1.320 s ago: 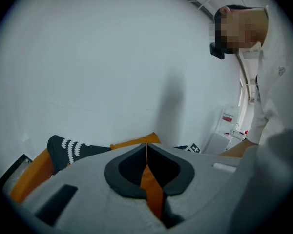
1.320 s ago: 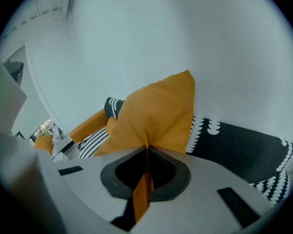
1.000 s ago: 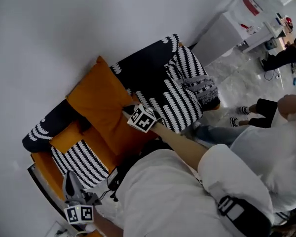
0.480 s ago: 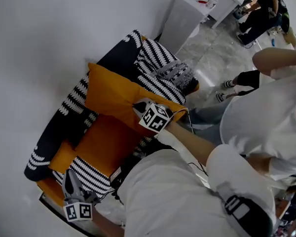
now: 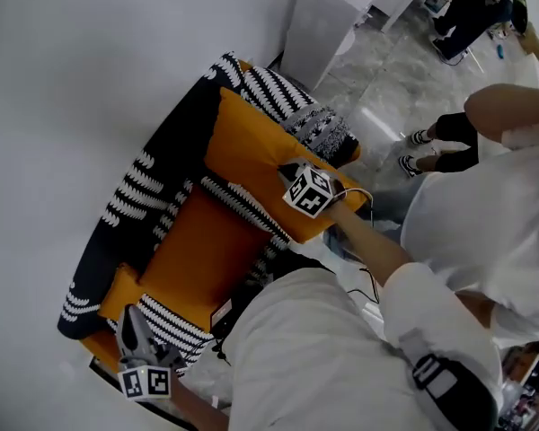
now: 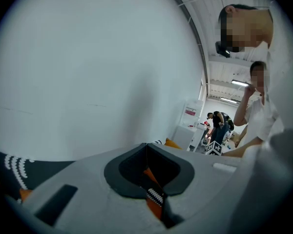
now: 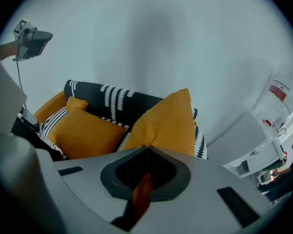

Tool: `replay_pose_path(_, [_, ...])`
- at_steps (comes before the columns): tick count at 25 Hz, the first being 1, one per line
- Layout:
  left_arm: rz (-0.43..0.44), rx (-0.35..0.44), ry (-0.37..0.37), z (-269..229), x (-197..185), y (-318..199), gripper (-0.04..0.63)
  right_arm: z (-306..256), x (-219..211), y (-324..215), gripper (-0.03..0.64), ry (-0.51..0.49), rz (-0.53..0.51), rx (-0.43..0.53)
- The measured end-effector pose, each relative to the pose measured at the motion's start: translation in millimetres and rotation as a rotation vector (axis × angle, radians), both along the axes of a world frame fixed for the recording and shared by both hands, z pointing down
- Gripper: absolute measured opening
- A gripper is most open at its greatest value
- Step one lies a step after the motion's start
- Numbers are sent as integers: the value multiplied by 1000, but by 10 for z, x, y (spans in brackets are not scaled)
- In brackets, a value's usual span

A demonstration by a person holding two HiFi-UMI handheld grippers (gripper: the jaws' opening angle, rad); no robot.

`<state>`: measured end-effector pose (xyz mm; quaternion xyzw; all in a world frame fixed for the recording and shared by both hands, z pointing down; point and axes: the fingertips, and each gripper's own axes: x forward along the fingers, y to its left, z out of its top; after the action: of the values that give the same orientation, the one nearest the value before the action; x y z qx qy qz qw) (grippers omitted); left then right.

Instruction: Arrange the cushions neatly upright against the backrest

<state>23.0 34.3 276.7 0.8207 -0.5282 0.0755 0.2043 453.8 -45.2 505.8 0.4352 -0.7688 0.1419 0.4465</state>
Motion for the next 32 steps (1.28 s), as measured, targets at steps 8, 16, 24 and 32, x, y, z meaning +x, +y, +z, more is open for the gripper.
replay_pose_path(8, [-24, -45, -90, -132, 272, -7, 14, 480, 608, -417, 12, 15, 27, -38])
replay_pose_path(16, [-82, -80, -143, -181, 288, 22, 14, 875, 1013, -851, 12, 73, 41, -96])
replay_pose_path(24, [-104, -109, -149, -150, 310, -56, 14, 1000, 1382, -1103, 14, 167, 113, -108])
replay_pose_path(32, [-133, -114, -128, -71, 245, 34, 14, 905, 1695, -1150, 14, 128, 286, -71])
